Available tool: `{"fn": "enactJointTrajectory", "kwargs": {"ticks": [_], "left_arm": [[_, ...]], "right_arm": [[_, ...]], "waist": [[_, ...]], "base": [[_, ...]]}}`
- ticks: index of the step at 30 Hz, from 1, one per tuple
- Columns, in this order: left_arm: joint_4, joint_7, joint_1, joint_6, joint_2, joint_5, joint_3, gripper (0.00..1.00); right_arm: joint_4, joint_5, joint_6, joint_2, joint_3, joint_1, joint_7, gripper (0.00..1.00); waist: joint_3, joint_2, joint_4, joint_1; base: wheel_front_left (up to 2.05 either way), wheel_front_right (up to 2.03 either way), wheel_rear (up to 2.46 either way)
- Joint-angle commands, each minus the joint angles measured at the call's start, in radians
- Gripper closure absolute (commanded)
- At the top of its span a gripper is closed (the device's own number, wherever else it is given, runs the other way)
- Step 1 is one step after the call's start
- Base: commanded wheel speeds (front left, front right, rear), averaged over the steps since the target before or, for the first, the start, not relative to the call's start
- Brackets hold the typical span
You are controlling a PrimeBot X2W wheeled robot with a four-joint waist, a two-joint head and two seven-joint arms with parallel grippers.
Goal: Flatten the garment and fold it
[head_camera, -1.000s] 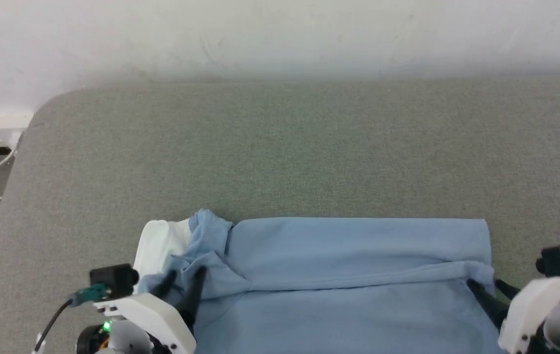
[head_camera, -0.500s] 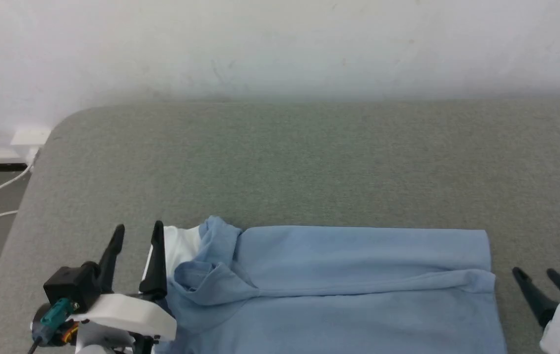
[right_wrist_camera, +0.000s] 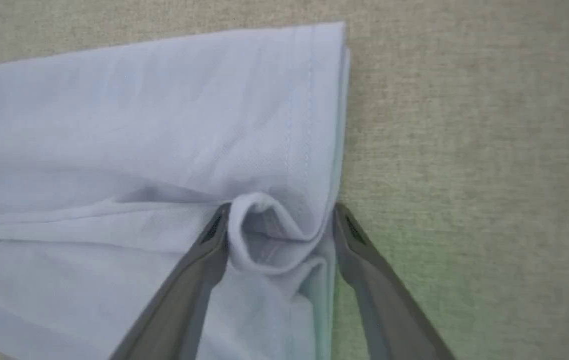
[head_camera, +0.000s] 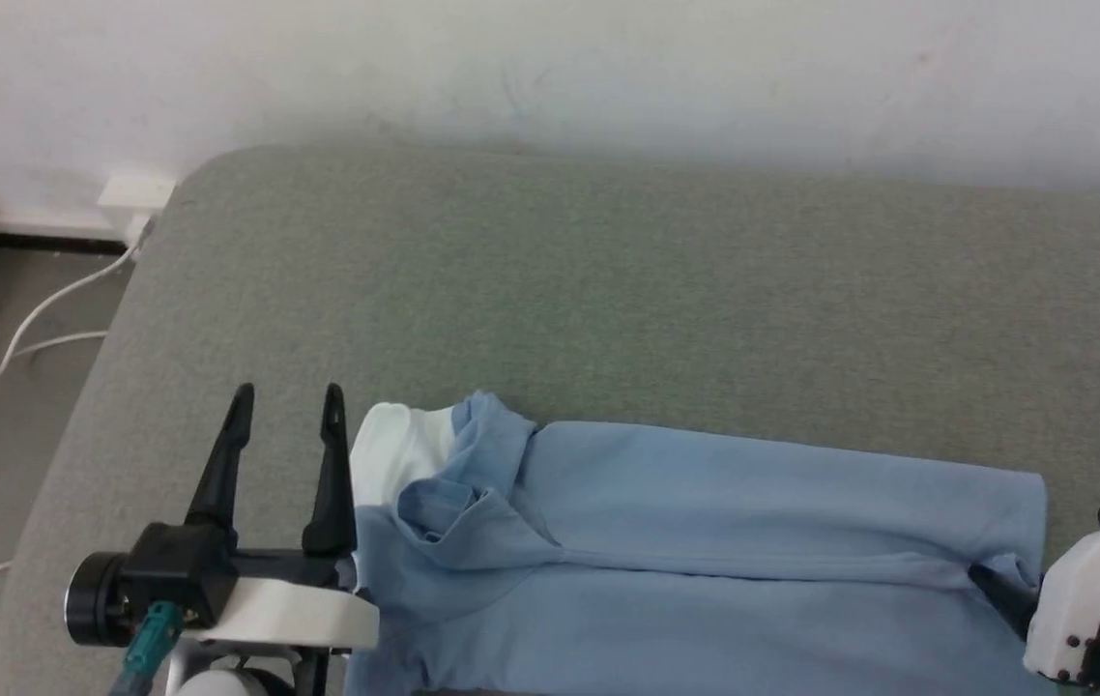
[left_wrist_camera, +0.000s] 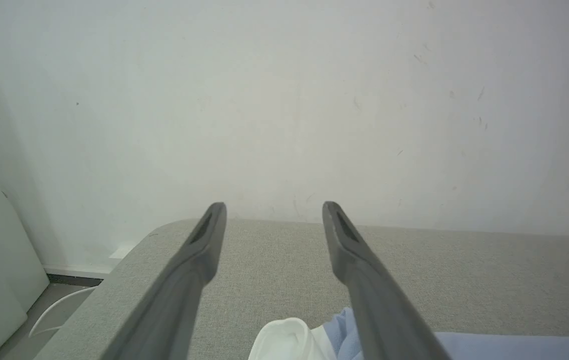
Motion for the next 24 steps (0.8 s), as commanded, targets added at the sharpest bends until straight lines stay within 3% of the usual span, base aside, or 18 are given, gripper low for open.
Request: {"fn": "enactJointTrajectory", "kwargs": {"ticks": [1, 7, 8, 9, 10, 14, 24], "left_arm": [[0.002, -0.004, -0.002, -0.013, -0.012, 0.020, 0.004, 0.00], [0.020, -0.005, 0.002, -0.041, -0.033, 0.050, 0.000, 0.00], [0.023, -0.005, 0.005, -0.042, -0.035, 0.053, 0.000, 0.00], [0.024, -0.005, 0.006, -0.043, -0.038, 0.056, 0.000, 0.00], [0.028, -0.005, 0.008, -0.045, -0.040, 0.058, -0.002, 0.00], [0.044, -0.005, 0.014, -0.050, -0.040, 0.064, -0.005, 0.00], [0.051, 0.017, 0.031, -0.040, -0.018, 0.068, -0.006, 0.00]], "right_arm": [[0.032, 0.009, -0.001, 0.008, 0.017, -0.008, 0.017, 0.00], [0.089, 0.056, -0.001, 0.035, 0.065, 0.020, 0.100, 0.00], [0.097, 0.064, -0.001, 0.040, 0.070, 0.023, 0.122, 0.51], [0.099, 0.068, -0.001, 0.040, 0.081, 0.024, 0.139, 0.66], [0.098, 0.076, -0.001, 0.042, 0.088, 0.024, 0.147, 1.00], [0.080, 0.105, -0.001, 0.034, 0.113, 0.005, 0.147, 1.00], [-0.018, 0.096, -0.001, -0.055, 0.110, -0.036, 0.110, 1.00]], "waist": [[0.024, 0.0000, 0.032, -0.0001], [0.024, 0.0000, 0.034, -0.0001], [0.022, 0.0000, 0.031, -0.0001], [0.021, 0.0000, 0.030, -0.0001], [0.021, 0.0000, 0.029, -0.0001], [0.010, 0.0000, 0.019, -0.0001], [-0.050, 0.0000, -0.026, -0.0001]], "base": [[0.00, 0.00, 0.00], [0.00, 0.00, 0.00], [0.00, 0.00, 0.00], [0.00, 0.00, 0.00], [0.00, 0.00, 0.00], [0.00, 0.00, 0.00], [0.00, 0.00, 0.00]]}}
